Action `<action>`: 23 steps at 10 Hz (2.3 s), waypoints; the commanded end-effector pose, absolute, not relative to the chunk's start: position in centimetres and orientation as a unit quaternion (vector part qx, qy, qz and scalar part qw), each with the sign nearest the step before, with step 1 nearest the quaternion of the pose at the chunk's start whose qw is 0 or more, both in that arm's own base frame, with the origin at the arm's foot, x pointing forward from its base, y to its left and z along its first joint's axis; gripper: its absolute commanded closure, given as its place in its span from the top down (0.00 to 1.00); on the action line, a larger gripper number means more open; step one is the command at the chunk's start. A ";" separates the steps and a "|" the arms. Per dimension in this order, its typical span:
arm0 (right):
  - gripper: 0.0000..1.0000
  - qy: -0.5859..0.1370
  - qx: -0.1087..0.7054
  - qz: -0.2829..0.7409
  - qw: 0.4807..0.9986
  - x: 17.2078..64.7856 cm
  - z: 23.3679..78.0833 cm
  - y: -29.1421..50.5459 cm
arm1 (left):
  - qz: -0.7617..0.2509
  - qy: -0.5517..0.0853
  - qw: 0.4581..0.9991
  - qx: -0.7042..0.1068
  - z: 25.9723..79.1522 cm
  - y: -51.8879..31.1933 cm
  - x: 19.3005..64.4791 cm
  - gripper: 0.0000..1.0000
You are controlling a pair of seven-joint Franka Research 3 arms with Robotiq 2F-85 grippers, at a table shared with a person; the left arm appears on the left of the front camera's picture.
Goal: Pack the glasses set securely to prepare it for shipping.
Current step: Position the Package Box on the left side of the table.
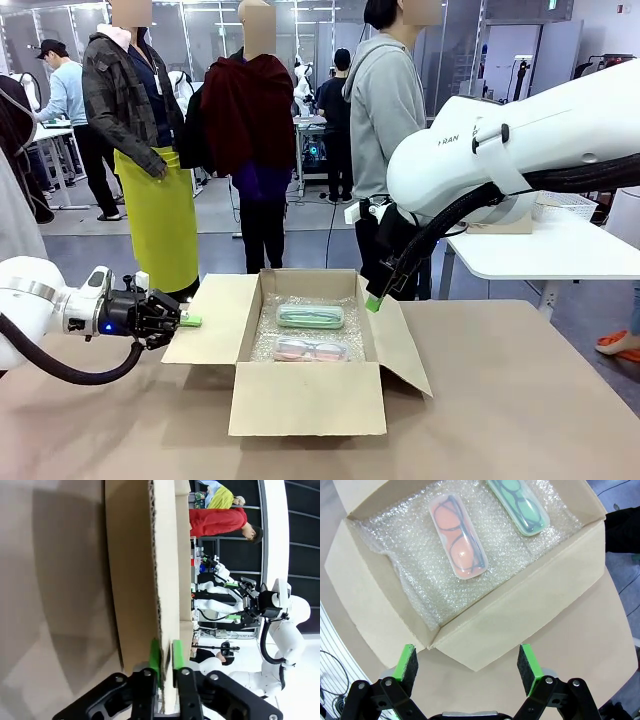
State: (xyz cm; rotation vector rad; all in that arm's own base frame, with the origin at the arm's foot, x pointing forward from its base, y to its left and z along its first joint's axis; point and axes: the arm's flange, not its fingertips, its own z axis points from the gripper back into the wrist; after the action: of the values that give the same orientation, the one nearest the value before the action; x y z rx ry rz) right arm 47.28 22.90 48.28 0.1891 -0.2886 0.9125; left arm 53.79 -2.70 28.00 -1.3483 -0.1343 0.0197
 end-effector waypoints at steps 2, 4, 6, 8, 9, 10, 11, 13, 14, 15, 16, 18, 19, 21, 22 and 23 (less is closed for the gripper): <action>1.00 -0.134 0.085 0.438 0.885 47.1 48.3 22.9 | -0.008 -0.071 0.767 -0.637 28.6 -3.4 53.2 0.00; 1.00 -0.134 0.085 0.438 0.885 47.1 48.3 22.9 | -0.027 -0.042 0.771 -0.635 28.2 -4.0 53.4 0.00; 1.00 -0.134 0.085 0.438 0.885 47.1 48.3 22.9 | 0.002 -0.060 0.775 -0.629 28.5 -3.1 53.7 0.00; 1.00 -0.134 0.085 0.438 0.885 47.1 48.3 22.9 | 0.002 -0.060 0.775 -0.629 28.5 -3.1 53.7 0.00; 1.00 -0.134 0.085 0.438 0.885 47.1 48.3 22.9 | 0.002 -0.060 0.775 -0.629 28.5 -3.1 53.7 0.00; 1.00 -0.134 0.085 0.438 0.885 47.1 48.3 22.9 | 0.000 -0.057 0.775 -0.629 28.5 -3.2 53.7 0.03; 1.00 -0.134 0.085 0.438 0.885 47.1 48.3 22.9 | -0.003 -0.045 0.765 -0.642 29.1 -0.7 54.2 0.03; 1.00 -0.134 0.085 0.438 0.885 47.1 48.3 22.9 | -0.009 -0.045 0.758 -0.651 29.7 4.6 54.6 0.03; 1.00 -0.134 0.085 0.438 0.885 47.1 48.3 22.9 | -0.011 -0.037 0.761 -0.647 29.6 6.5 54.5 0.03; 1.00 -0.134 0.085 0.438 0.885 47.1 48.3 22.9 | -0.005 -0.034 0.762 -0.646 29.4 8.4 54.5 0.03; 1.00 -0.134 0.085 0.438 0.885 47.1 48.3 22.9 | -0.003 -0.033 0.766 -0.642 29.3 10.2 54.4 0.03; 1.00 -0.134 0.085 0.438 0.885 47.1 48.3 22.9 | 0.004 -0.023 0.770 -0.637 28.9 14.7 54.2 0.03; 1.00 -0.134 0.085 0.438 0.885 47.1 48.3 22.9 | 0.012 -0.033 0.774 -0.633 29.0 17.1 54.1 0.03; 1.00 -0.134 0.085 0.438 0.885 47.1 48.3 22.9 | 0.016 -0.016 0.762 -0.647 29.3 21.7 53.6 0.03; 1.00 -0.134 0.085 0.438 0.885 47.1 48.3 22.9 | 0.018 -0.017 0.761 -0.648 29.5 23.9 53.3 0.03; 1.00 -0.134 0.085 0.438 0.885 47.1 48.3 22.9 | 0.015 -0.010 0.769 -0.639 29.5 26.0 52.9 0.03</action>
State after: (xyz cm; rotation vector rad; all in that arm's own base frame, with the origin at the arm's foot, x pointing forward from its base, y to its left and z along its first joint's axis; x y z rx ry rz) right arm 47.31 22.86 48.30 0.1890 -0.2890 0.9119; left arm 52.31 24.25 29.08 -1.3779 -0.0643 0.0472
